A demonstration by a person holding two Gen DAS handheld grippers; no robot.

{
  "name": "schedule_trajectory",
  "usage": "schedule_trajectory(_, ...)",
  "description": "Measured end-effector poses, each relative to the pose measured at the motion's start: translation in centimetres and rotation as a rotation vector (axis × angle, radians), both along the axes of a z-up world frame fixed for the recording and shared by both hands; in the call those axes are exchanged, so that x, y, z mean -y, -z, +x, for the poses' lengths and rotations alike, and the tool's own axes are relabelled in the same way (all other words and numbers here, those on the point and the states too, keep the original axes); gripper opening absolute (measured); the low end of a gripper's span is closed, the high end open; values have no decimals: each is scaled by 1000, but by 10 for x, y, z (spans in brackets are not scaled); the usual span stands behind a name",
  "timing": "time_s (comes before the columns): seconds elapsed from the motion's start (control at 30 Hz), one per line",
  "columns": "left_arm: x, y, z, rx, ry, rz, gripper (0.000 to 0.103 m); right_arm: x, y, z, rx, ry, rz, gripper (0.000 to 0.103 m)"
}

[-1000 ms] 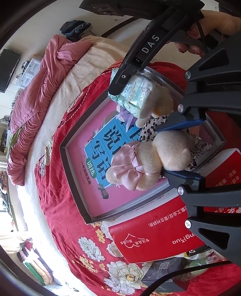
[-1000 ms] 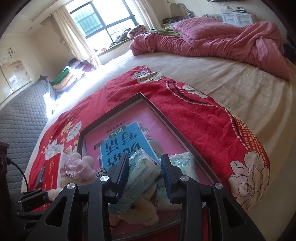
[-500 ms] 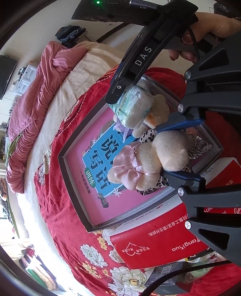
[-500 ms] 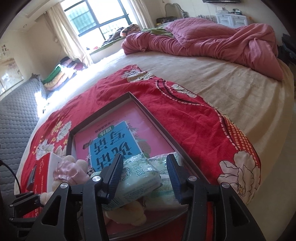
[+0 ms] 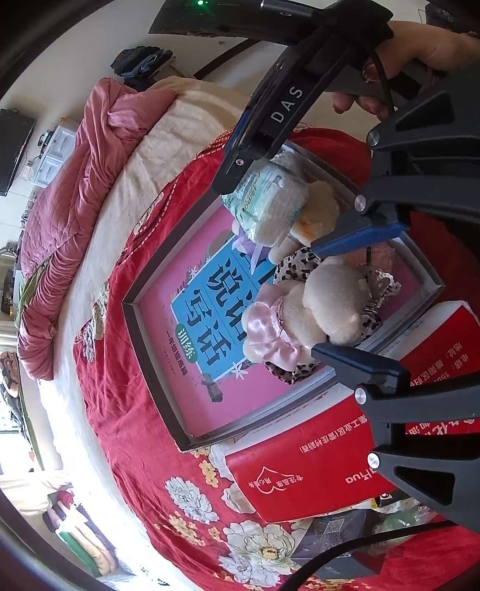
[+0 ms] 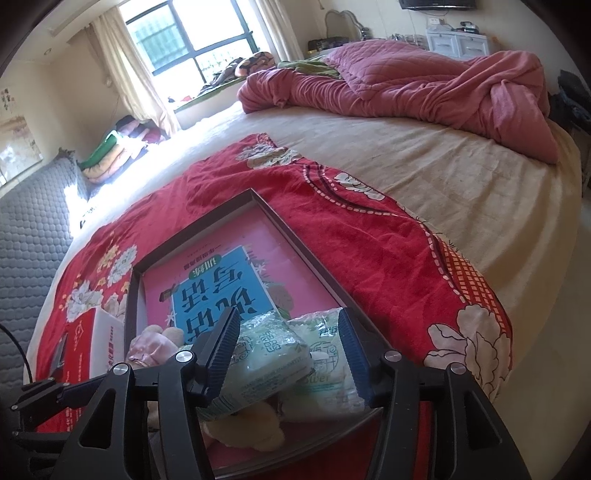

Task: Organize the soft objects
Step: 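Open the left tool to release the bunny while the right tool releases the wipes pack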

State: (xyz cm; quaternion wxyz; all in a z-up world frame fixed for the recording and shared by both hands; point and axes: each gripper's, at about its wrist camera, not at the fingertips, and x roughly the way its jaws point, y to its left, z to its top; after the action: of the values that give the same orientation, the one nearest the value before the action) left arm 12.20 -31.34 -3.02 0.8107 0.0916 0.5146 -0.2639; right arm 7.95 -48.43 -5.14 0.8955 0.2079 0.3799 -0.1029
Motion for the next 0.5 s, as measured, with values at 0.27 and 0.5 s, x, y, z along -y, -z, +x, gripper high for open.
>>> schedule_trajectory(0.27, -2, -1, -3, 13, -2, 16, 54, -1, -4, -2, 4, 6, -35, 58)
schedule_trajectory(0.5, -2, -7, -6, 42, -3, 32, 58, 0, -6, -3, 2, 10, -62, 58)
